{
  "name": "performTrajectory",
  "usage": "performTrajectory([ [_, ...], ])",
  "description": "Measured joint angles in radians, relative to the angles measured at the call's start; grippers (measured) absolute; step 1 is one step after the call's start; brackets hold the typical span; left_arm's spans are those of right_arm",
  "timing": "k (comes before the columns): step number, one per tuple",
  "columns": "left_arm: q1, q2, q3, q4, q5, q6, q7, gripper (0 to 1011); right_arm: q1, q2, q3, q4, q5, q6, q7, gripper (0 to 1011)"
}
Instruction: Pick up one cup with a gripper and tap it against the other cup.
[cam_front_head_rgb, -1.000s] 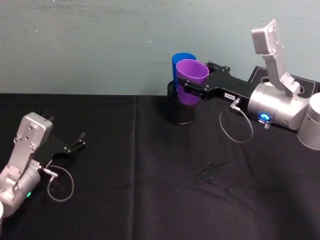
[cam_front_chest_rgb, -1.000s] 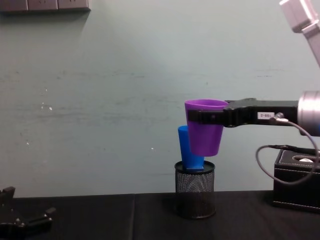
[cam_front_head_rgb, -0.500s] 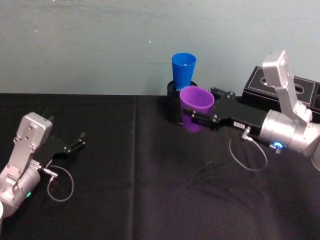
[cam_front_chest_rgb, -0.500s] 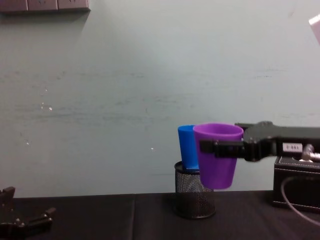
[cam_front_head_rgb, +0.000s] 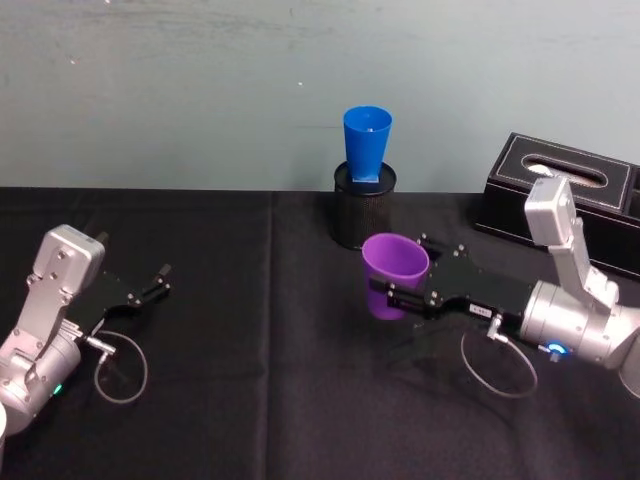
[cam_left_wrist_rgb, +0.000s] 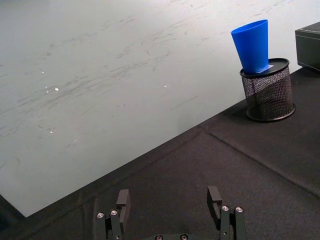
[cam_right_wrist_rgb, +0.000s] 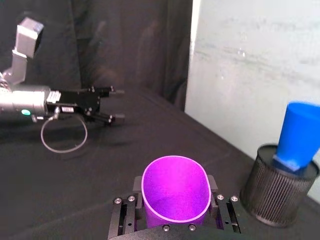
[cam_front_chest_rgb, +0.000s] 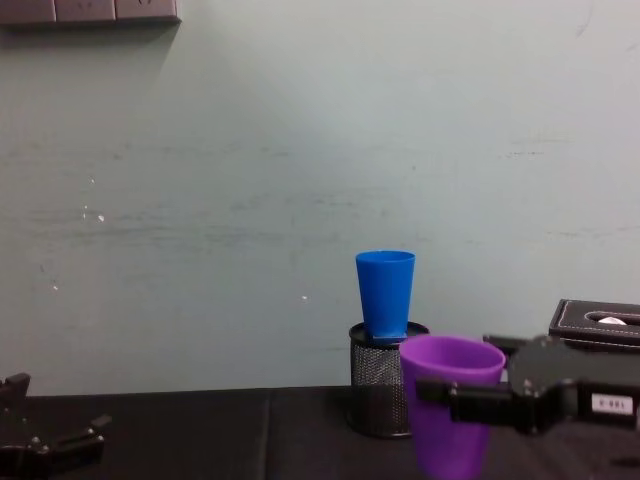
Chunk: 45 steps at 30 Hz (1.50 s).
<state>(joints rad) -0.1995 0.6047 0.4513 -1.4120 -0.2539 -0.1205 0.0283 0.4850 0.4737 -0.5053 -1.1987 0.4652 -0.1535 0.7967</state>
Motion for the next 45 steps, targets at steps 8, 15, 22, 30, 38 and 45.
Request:
performTrajectory([
  [8, 0.0, 0.0, 0.0, 0.0, 0.0, 0.0, 0.0, 1011, -0.003, -0.018, -0.015, 0.073, -0.004, -0.03, -0.001, 718],
  [15, 0.0, 0.0, 0.0, 0.0, 0.0, 0.0, 0.0, 1011, 0.004, -0.035, -0.029, 0.12, -0.026, -0.055, -0.002, 718],
  [22, 0.0, 0.0, 0.0, 0.0, 0.0, 0.0, 0.0, 1011, 0.009, -0.044, -0.04, 0.15, -0.047, -0.078, 0.007, 718],
  [30, 0.0, 0.0, 0.0, 0.0, 0.0, 0.0, 0.0, 1011, 0.012, -0.055, -0.041, 0.181, -0.054, -0.093, 0.02, 718],
  [38, 0.0, 0.0, 0.0, 0.0, 0.0, 0.0, 0.0, 1011, 0.016, -0.065, -0.042, 0.204, -0.054, -0.097, 0.031, 718],
  [45, 0.0, 0.0, 0.0, 0.0, 0.0, 0.0, 0.0, 1011, 0.017, -0.069, -0.039, 0.212, -0.049, -0.097, 0.037, 718],
])
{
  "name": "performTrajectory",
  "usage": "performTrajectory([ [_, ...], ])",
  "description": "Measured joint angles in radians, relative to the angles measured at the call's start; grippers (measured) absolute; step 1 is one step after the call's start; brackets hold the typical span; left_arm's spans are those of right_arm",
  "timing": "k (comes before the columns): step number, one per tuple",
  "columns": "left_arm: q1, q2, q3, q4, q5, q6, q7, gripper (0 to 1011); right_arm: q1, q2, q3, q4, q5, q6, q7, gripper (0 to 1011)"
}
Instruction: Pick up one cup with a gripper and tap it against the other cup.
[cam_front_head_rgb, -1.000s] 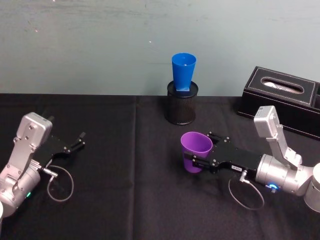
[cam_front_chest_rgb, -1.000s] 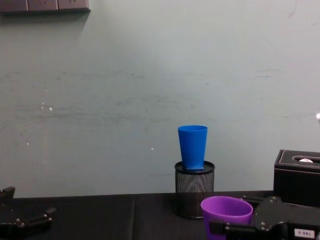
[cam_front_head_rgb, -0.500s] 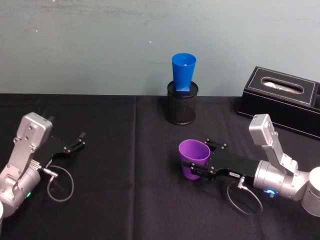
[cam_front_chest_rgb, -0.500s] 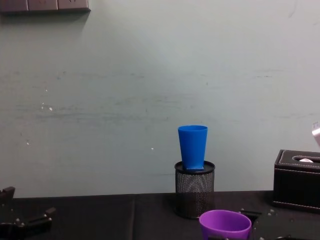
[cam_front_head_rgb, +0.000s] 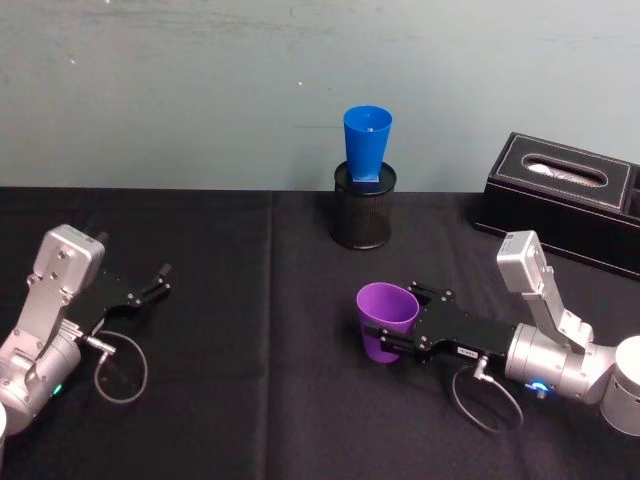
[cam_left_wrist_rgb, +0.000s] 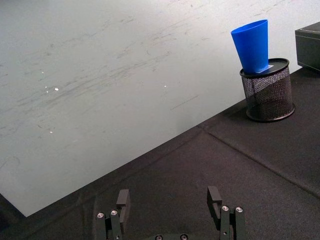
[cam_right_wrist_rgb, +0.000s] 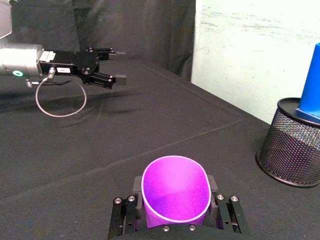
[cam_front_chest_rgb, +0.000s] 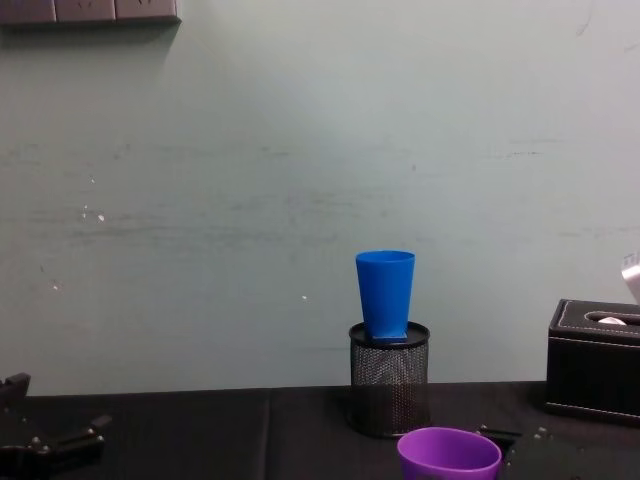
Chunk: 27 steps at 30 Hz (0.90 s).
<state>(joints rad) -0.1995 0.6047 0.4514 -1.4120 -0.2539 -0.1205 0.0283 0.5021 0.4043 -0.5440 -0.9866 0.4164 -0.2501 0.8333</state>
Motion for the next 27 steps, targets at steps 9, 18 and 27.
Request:
performTrajectory([
  [9, 0.0, 0.0, 0.0, 0.0, 0.0, 0.0, 0.0, 1011, 0.0, 0.001, 0.0, -0.003, 0.0, 0.0, -0.001, 797],
  [18, 0.0, 0.0, 0.0, 0.0, 0.0, 0.0, 0.0, 1011, 0.0, 0.002, 0.0, -0.004, -0.001, 0.0, -0.001, 1003],
  [27, 0.0, 0.0, 0.0, 0.0, 0.0, 0.0, 0.0, 1011, -0.008, 0.002, 0.008, -0.019, 0.008, -0.009, -0.001, 1002],
])
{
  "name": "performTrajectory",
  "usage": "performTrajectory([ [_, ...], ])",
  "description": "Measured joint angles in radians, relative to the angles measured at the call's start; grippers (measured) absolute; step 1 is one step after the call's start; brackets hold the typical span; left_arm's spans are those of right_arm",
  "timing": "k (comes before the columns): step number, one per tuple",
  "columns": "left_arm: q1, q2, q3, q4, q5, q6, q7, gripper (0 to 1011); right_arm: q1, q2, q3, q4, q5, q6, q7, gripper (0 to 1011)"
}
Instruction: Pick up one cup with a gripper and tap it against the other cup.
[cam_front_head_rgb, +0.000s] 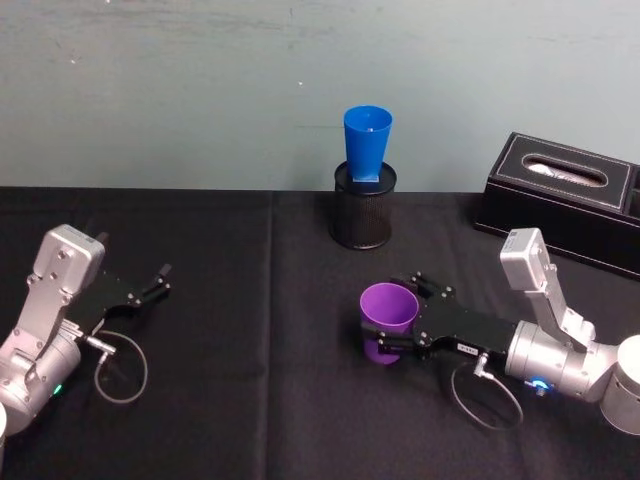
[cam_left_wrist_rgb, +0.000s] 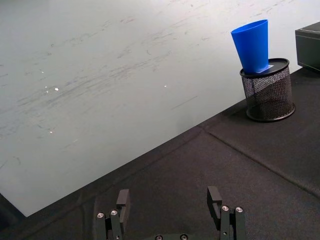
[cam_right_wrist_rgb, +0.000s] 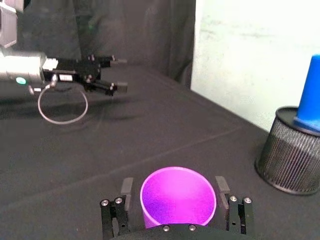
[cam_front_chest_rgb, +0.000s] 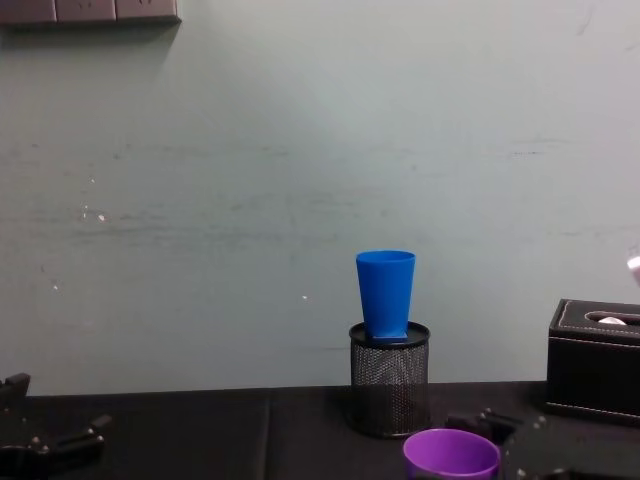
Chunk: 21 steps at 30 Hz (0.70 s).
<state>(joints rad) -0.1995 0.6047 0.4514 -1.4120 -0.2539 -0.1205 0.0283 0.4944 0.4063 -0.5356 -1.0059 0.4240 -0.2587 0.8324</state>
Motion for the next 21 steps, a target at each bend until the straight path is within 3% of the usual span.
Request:
performTrajectory([
  [9, 0.0, 0.0, 0.0, 0.0, 0.0, 0.0, 0.0, 1011, -0.018, -0.004, 0.038, -0.059, 0.025, -0.027, -0.036, 1002],
  [11, 0.0, 0.0, 0.0, 0.0, 0.0, 0.0, 0.0, 1011, -0.032, -0.006, 0.064, -0.1, 0.018, -0.022, -0.112, 1002],
  [13, 0.0, 0.0, 0.0, 0.0, 0.0, 0.0, 0.0, 1012, -0.036, -0.007, 0.07, -0.109, 0.015, -0.017, -0.134, 1002],
  [15, 0.0, 0.0, 0.0, 0.0, 0.0, 0.0, 0.0, 1011, -0.058, -0.016, 0.103, -0.157, -0.014, 0.011, -0.25, 1002],
  [19, 0.0, 0.0, 0.0, 0.0, 0.0, 0.0, 0.0, 1011, -0.088, -0.029, 0.133, -0.206, -0.066, 0.051, -0.399, 1002],
  [20, 0.0, 0.0, 0.0, 0.0, 0.0, 0.0, 0.0, 1011, -0.1, -0.036, 0.144, -0.227, -0.094, 0.075, -0.471, 1002],
  [21, 0.0, 0.0, 0.0, 0.0, 0.0, 0.0, 0.0, 1011, -0.106, -0.041, 0.149, -0.236, -0.108, 0.085, -0.503, 1002],
])
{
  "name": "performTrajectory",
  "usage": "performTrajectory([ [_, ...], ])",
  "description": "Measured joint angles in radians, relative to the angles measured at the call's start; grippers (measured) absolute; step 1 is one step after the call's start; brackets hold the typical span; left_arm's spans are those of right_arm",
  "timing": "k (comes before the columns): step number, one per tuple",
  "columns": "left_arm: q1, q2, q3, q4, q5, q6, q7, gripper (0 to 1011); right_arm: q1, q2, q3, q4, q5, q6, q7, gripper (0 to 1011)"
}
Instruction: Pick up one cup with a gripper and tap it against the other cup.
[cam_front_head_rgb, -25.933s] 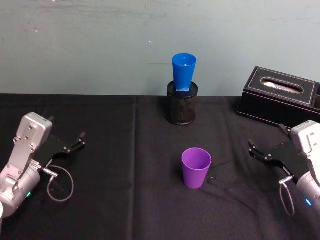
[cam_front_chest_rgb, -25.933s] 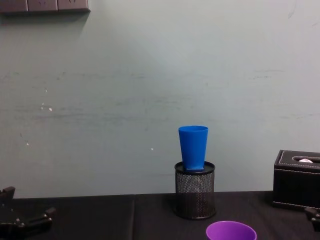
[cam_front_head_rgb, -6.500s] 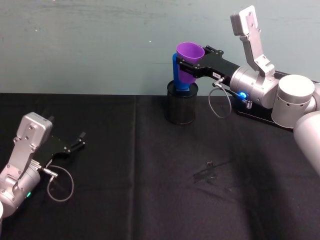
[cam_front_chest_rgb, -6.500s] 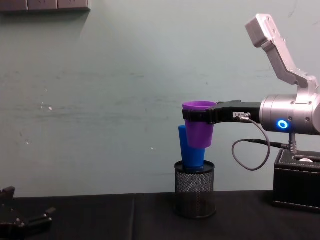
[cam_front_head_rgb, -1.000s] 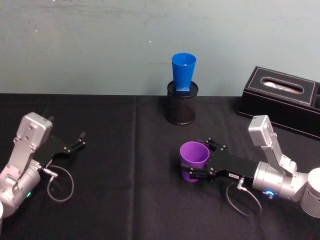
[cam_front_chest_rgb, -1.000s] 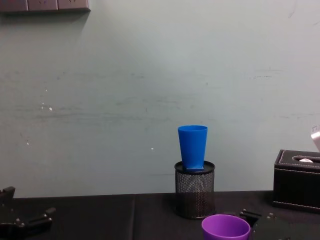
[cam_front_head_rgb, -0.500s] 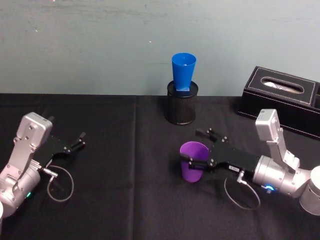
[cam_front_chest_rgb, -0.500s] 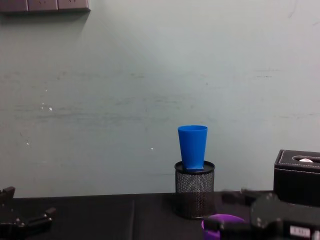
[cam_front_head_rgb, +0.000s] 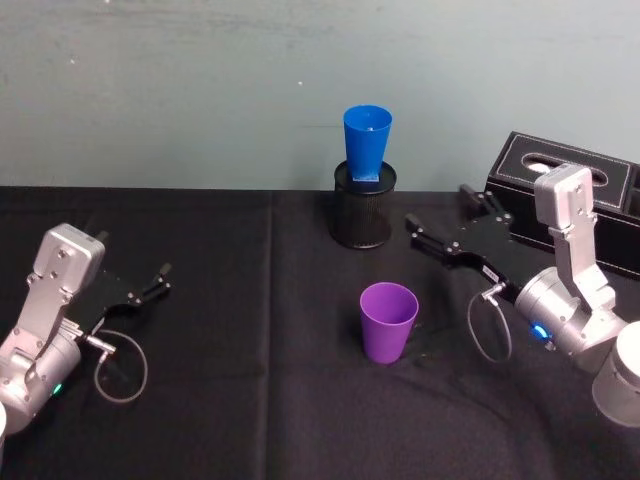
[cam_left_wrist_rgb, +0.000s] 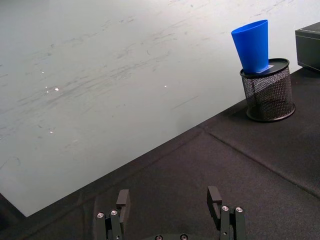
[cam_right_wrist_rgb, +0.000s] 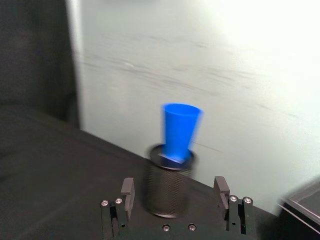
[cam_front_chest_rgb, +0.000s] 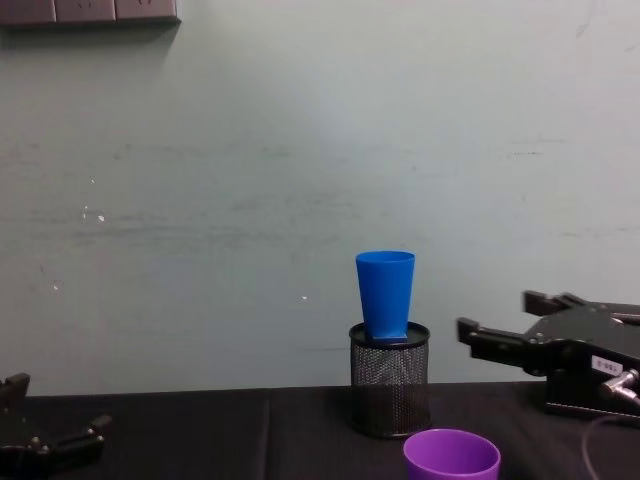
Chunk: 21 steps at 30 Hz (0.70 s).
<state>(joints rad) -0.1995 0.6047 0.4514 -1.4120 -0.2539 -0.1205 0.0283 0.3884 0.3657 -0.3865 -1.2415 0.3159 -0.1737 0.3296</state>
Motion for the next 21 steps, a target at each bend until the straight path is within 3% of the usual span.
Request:
performTrajectory([
  [6, 0.0, 0.0, 0.0, 0.0, 0.0, 0.0, 0.0, 1012, -0.037, -0.036, 0.029, -0.034, -0.09, 0.08, -0.19, 1002],
  [8, 0.0, 0.0, 0.0, 0.0, 0.0, 0.0, 0.0, 1011, -0.041, -0.043, 0.035, -0.033, -0.1, 0.095, -0.213, 1002],
  [16, 0.0, 0.0, 0.0, 0.0, 0.0, 0.0, 0.0, 1011, -0.051, -0.07, 0.058, -0.009, -0.117, 0.137, -0.247, 1002],
  [21, 0.0, 0.0, 0.0, 0.0, 0.0, 0.0, 0.0, 1011, -0.044, -0.078, 0.06, 0.03, -0.108, 0.113, -0.196, 1002],
])
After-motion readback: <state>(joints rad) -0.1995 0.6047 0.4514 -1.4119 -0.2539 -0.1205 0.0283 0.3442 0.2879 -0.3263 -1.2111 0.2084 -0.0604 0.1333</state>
